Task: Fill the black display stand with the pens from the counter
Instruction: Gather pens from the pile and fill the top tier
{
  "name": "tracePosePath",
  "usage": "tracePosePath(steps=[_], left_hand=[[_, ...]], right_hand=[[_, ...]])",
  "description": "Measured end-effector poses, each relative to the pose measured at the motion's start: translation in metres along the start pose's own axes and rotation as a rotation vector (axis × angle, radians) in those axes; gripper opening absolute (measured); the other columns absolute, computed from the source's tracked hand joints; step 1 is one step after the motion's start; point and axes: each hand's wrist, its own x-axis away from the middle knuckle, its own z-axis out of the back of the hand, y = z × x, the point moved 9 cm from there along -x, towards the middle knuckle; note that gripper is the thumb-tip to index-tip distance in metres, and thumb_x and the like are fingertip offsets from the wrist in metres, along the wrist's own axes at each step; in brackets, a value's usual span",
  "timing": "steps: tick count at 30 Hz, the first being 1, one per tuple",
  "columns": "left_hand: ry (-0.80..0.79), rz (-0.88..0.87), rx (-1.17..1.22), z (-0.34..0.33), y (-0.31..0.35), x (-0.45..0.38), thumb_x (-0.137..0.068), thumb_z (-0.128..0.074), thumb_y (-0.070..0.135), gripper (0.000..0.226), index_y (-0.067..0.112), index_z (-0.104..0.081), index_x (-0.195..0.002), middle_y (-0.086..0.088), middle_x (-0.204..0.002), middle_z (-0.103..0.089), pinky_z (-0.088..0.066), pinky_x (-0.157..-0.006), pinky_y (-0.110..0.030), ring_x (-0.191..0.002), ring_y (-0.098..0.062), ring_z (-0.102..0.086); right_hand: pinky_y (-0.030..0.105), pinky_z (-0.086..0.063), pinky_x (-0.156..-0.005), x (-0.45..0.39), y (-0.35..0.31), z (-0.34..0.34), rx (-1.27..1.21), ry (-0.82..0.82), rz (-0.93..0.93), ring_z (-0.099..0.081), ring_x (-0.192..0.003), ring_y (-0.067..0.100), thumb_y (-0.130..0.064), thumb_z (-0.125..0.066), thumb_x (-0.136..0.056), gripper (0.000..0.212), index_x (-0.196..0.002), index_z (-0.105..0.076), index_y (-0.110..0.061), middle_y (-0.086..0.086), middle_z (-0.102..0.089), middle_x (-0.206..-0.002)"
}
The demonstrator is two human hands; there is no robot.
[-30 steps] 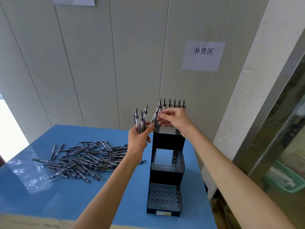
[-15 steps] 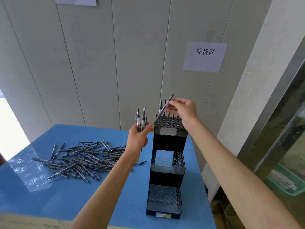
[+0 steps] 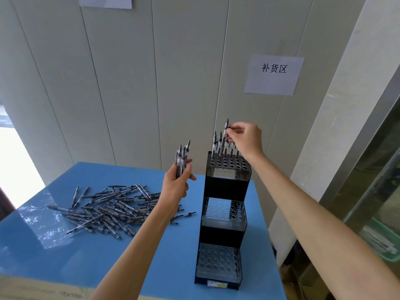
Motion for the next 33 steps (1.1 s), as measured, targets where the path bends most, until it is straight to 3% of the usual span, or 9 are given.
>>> tracePosePath(steps=[3, 8, 14, 18, 20, 23, 28, 33], left_hand=[[0.011, -0.01, -0.033, 0.0, 0.001, -0.001, -0.105, -0.055, 0.029, 0.019, 0.029, -0.064, -0.122, 0.003, -0.075, -0.06, -0.029, -0.047, -0.026, -0.051, -0.009, -0.032], [0.049, 0.041, -0.065, -0.001, -0.002, 0.0, -0.105, -0.055, 0.028, 0.021, 0.008, -0.048, -0.109, 0.003, -0.075, -0.051, -0.03, -0.046, -0.024, -0.052, -0.01, -0.032], [0.07, 0.025, -0.01, -0.002, 0.0, 0.004, -0.103, -0.059, 0.029, 0.025, 0.004, -0.057, -0.1, 0.011, -0.058, -0.048, -0.025, -0.045, -0.026, -0.05, -0.011, -0.028], [0.087, 0.016, 0.009, -0.003, 0.003, 0.006, -0.1, -0.064, 0.033, 0.036, -0.002, -0.065, -0.107, -0.01, -0.073, -0.045, -0.022, -0.049, -0.033, -0.054, -0.016, -0.026], [0.091, 0.006, 0.01, -0.005, 0.006, 0.007, -0.097, -0.067, 0.037, 0.038, 0.0, -0.067, -0.104, -0.009, -0.078, -0.046, -0.022, -0.05, -0.034, -0.056, -0.018, -0.026], [0.095, -0.01, -0.005, -0.007, 0.011, 0.009, -0.095, -0.07, 0.04, 0.035, 0.004, -0.07, -0.093, -0.01, -0.068, -0.038, -0.023, -0.048, -0.032, -0.055, -0.018, -0.026], [0.117, -0.045, -0.044, -0.014, 0.015, 0.011, -0.092, -0.074, 0.035, 0.033, 0.003, -0.07, -0.086, -0.007, -0.061, -0.031, -0.022, -0.05, -0.031, -0.055, -0.018, -0.024], [0.162, -0.039, -0.119, -0.022, 0.011, 0.013, -0.091, -0.075, 0.034, 0.023, 0.021, -0.07, -0.073, 0.004, -0.058, -0.04, -0.026, -0.05, -0.028, -0.052, -0.015, -0.028]], right_hand=[[0.043, -0.063, -0.073, 0.003, 0.005, -0.006, 0.037, -0.023, 0.01, -0.075, -0.068, 0.018, -0.007, -0.072, -0.088, 0.007, -0.09, -0.076, -0.012, 0.004, -0.076, -0.077], [0.04, -0.063, -0.075, 0.012, 0.015, -0.017, 0.08, -0.078, -0.012, -0.075, -0.068, 0.015, -0.007, -0.073, -0.088, 0.006, -0.093, -0.077, -0.008, 0.004, -0.076, -0.078], [0.042, -0.062, -0.079, 0.023, 0.024, -0.026, 0.161, -0.106, -0.002, -0.074, -0.075, 0.018, -0.008, -0.071, -0.09, 0.01, -0.097, -0.077, -0.006, 0.006, -0.077, -0.082], [0.042, -0.062, -0.079, 0.022, 0.023, -0.025, 0.188, -0.119, 0.01, -0.074, -0.073, 0.017, -0.009, -0.071, -0.09, 0.008, -0.093, -0.077, -0.006, 0.005, -0.076, -0.08], [0.042, -0.062, -0.078, 0.025, 0.025, -0.021, 0.186, -0.109, 0.0, -0.073, -0.071, 0.016, -0.01, -0.072, -0.089, 0.006, -0.091, -0.077, -0.007, 0.003, -0.076, -0.076], [0.036, -0.063, -0.073, 0.035, 0.021, -0.015, 0.083, -0.131, -0.048, -0.074, -0.069, 0.017, -0.011, -0.072, -0.09, 0.005, -0.094, -0.075, -0.008, 0.003, -0.075, -0.077], [0.038, -0.064, -0.073, 0.059, 0.003, -0.024, -0.311, -0.298, -0.222, -0.075, -0.077, 0.034, -0.017, -0.072, -0.092, 0.019, -0.095, -0.073, 0.002, 0.017, -0.075, -0.082], [0.039, -0.063, -0.073, 0.073, 0.002, -0.033, -0.342, -0.376, -0.301, -0.074, -0.075, 0.032, -0.03, -0.077, -0.088, 0.029, -0.092, -0.075, -0.001, 0.017, -0.076, -0.083]])
